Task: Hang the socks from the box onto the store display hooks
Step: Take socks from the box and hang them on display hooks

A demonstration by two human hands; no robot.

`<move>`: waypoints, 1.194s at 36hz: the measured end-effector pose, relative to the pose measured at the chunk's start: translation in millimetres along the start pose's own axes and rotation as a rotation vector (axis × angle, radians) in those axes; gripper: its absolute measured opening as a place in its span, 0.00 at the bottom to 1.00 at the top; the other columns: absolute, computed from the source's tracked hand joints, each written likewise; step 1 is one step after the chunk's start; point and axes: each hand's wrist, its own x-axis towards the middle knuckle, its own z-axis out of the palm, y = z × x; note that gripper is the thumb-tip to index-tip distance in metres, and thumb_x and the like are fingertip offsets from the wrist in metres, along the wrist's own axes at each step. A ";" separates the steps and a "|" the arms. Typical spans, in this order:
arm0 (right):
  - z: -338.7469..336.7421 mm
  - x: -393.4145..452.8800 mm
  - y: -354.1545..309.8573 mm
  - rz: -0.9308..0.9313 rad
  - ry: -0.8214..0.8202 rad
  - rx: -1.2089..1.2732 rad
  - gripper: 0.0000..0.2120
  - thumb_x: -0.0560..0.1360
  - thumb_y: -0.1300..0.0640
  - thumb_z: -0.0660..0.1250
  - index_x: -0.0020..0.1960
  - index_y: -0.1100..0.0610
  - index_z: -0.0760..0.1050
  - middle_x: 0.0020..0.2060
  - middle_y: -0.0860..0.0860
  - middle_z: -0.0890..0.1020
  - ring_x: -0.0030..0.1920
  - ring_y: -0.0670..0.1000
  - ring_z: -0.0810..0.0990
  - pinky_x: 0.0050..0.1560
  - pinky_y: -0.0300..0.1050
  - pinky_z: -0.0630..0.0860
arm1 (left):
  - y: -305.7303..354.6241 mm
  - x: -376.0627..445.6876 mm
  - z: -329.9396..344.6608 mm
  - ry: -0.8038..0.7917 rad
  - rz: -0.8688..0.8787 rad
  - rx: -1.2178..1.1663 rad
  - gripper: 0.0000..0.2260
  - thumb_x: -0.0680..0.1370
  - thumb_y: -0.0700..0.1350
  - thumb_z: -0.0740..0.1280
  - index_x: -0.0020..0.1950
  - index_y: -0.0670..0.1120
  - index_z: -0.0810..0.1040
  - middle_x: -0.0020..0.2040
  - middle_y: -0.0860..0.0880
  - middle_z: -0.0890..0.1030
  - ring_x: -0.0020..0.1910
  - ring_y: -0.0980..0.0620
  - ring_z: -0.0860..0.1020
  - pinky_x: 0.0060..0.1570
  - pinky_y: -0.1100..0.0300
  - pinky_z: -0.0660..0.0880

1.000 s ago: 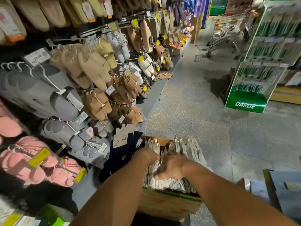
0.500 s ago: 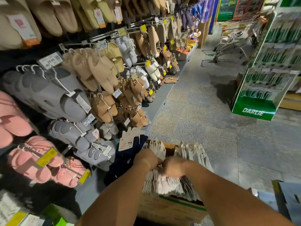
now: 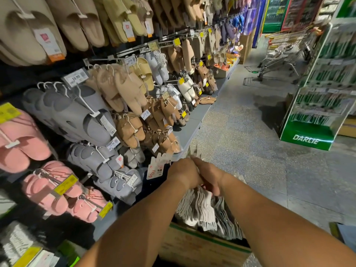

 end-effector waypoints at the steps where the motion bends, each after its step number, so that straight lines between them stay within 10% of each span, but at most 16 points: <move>1: 2.6 -4.6 -0.8 0.009 -0.013 0.059 0.36 0.75 0.31 0.61 0.68 0.60 0.74 0.57 0.63 0.82 0.58 0.60 0.82 0.64 0.55 0.76 | 1.7 -0.5 -3.0 -0.003 0.012 -0.010 0.17 0.75 0.53 0.69 0.61 0.46 0.80 0.56 0.45 0.84 0.55 0.45 0.82 0.51 0.54 0.77; 7: -3.3 2.5 1.1 -0.059 -0.022 0.222 0.38 0.67 0.31 0.71 0.67 0.56 0.75 0.57 0.60 0.83 0.62 0.59 0.80 0.70 0.56 0.71 | -0.8 -6.4 -31.8 -0.226 0.124 -0.401 0.11 0.72 0.44 0.72 0.54 0.45 0.83 0.51 0.45 0.85 0.49 0.48 0.83 0.52 0.55 0.80; 11: -12.9 -8.8 -1.4 -0.091 0.008 0.226 0.22 0.75 0.49 0.71 0.60 0.65 0.78 0.50 0.62 0.85 0.52 0.63 0.84 0.60 0.62 0.77 | -23.8 -6.9 -52.8 -0.387 0.048 -0.892 0.03 0.77 0.40 0.70 0.47 0.42 0.82 0.38 0.49 0.82 0.38 0.53 0.80 0.38 0.62 0.76; 16: -10.8 -18.3 -25.9 -0.148 -0.108 0.326 0.20 0.76 0.57 0.70 0.63 0.68 0.74 0.50 0.64 0.83 0.49 0.64 0.83 0.60 0.65 0.76 | -46.1 5.0 -50.6 0.029 -0.099 -0.991 0.18 0.78 0.57 0.70 0.59 0.44 0.81 0.56 0.48 0.83 0.54 0.50 0.79 0.51 0.56 0.74; 21: 9.2 -35.7 -47.7 -0.177 -0.283 0.329 0.19 0.79 0.54 0.65 0.66 0.64 0.74 0.58 0.65 0.81 0.56 0.66 0.81 0.62 0.63 0.76 | -47.7 -12.2 -51.5 -0.228 -0.121 -1.363 0.25 0.75 0.66 0.68 0.62 0.49 0.83 0.58 0.44 0.85 0.59 0.41 0.83 0.64 0.41 0.76; 27: 52.2 -50.3 -56.1 -0.441 -0.299 0.236 0.14 0.80 0.60 0.65 0.64 0.60 0.76 0.55 0.61 0.84 0.55 0.63 0.83 0.57 0.61 0.80 | -71.8 -43.4 -71.2 0.099 -0.119 -1.288 0.14 0.82 0.58 0.64 0.57 0.49 0.80 0.47 0.48 0.86 0.44 0.50 0.84 0.39 0.61 0.81; 31: 106.3 -60.3 -66.5 -0.584 -0.307 0.097 0.13 0.79 0.59 0.68 0.63 0.54 0.77 0.55 0.54 0.85 0.54 0.53 0.85 0.56 0.51 0.81 | -111.9 -78.9 -81.7 0.340 -0.137 -1.102 0.36 0.75 0.70 0.64 0.72 0.46 0.74 0.65 0.47 0.80 0.63 0.48 0.78 0.69 0.52 0.72; 34: 156.1 -71.4 -74.1 -0.647 -0.341 -0.028 0.11 0.76 0.56 0.71 0.59 0.49 0.78 0.59 0.55 0.83 0.56 0.52 0.83 0.56 0.48 0.80 | -153.2 -108.6 -96.2 0.760 -0.292 -1.005 0.25 0.82 0.60 0.63 0.72 0.45 0.72 0.68 0.43 0.76 0.65 0.40 0.75 0.63 0.60 0.73; 37: 209.8 -83.3 -77.4 -0.679 -0.325 -0.210 0.36 0.66 0.37 0.75 0.69 0.50 0.70 0.69 0.56 0.73 0.69 0.60 0.72 0.69 0.59 0.69 | -182.9 -154.2 -116.1 0.753 -0.356 -0.985 0.27 0.83 0.61 0.59 0.73 0.43 0.69 0.70 0.46 0.73 0.68 0.42 0.73 0.54 0.62 0.69; 43: 325.3 -153.2 -58.2 -0.803 -0.481 -0.230 0.19 0.84 0.53 0.59 0.73 0.56 0.65 0.59 0.45 0.73 0.57 0.39 0.77 0.42 0.18 0.66 | -249.1 -265.8 -129.5 0.831 -0.378 -0.983 0.29 0.82 0.65 0.55 0.78 0.50 0.62 0.70 0.52 0.73 0.65 0.48 0.75 0.44 0.69 0.70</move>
